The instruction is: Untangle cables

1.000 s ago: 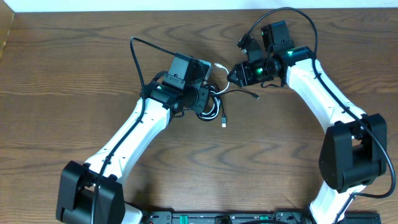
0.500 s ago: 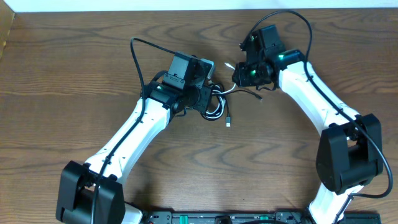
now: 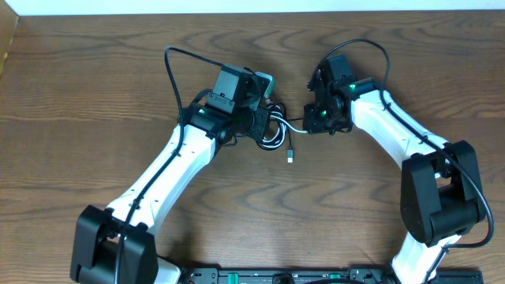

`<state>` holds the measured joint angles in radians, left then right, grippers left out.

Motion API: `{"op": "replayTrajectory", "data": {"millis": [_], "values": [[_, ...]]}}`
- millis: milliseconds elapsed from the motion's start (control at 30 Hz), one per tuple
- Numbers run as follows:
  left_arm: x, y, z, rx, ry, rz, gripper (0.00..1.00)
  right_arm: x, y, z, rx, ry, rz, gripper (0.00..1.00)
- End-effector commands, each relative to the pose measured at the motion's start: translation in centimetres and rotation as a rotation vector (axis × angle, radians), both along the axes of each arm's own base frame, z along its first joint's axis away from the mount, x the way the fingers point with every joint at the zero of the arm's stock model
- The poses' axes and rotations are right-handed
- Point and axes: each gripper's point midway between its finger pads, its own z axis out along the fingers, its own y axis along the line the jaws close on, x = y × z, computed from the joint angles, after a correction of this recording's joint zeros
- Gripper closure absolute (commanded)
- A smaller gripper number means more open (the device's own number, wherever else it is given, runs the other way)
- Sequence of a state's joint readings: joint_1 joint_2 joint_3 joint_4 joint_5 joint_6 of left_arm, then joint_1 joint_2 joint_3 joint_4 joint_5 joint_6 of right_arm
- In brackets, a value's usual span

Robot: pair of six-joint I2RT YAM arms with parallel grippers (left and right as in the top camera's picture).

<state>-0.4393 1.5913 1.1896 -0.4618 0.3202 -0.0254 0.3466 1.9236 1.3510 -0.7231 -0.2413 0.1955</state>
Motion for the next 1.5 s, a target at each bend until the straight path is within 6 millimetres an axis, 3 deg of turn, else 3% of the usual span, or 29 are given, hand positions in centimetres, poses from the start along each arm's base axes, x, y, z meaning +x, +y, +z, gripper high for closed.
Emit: {"op": "replayTrajectory", "data": {"millis": [0, 267, 433, 800, 900, 1133, 1300, 1467], "values": [[0.3, -0.5, 3.9, -0.057, -0.088, -0.014, 0.92, -1.0, 1.6, 0.5, 0.059, -0.013, 0.153, 0.65], [-0.3, -0.2, 7.5, -0.098, -0.176, -0.015, 0.92, -1.2, 2.2, 0.8, 0.11, 0.015, 0.115, 0.6], [-0.5, -0.2, 8.2, -0.105, -0.192, -0.015, 0.93, -1.0, 2.8, 1.7, 0.209, 0.044, 0.07, 0.61], [-0.2, 0.1, 8.2, -0.076, -0.219, -0.026, 0.92, -1.6, 2.5, 8.9, 0.752, 0.112, 0.15, 0.48], [-0.2, 0.1, 8.2, -0.071, -0.225, -0.034, 0.92, -2.1, 1.3, 9.4, 0.788, 0.097, 0.18, 0.43], [-0.3, 0.1, 8.2, -0.071, -0.222, -0.038, 0.93, -2.6, -0.5, 9.2, 0.754, -0.075, 0.372, 0.42], [-0.8, 0.2, 7.7, -0.064, -0.192, -0.049, 0.92, -2.7, 0.1, 10.5, 0.801, -0.279, 0.571, 0.4], [-1.9, -0.8, 7.7, -0.107, -0.168, -0.117, 0.93, -2.5, 0.3, 10.3, 0.739, -0.451, 0.75, 0.34]]}}
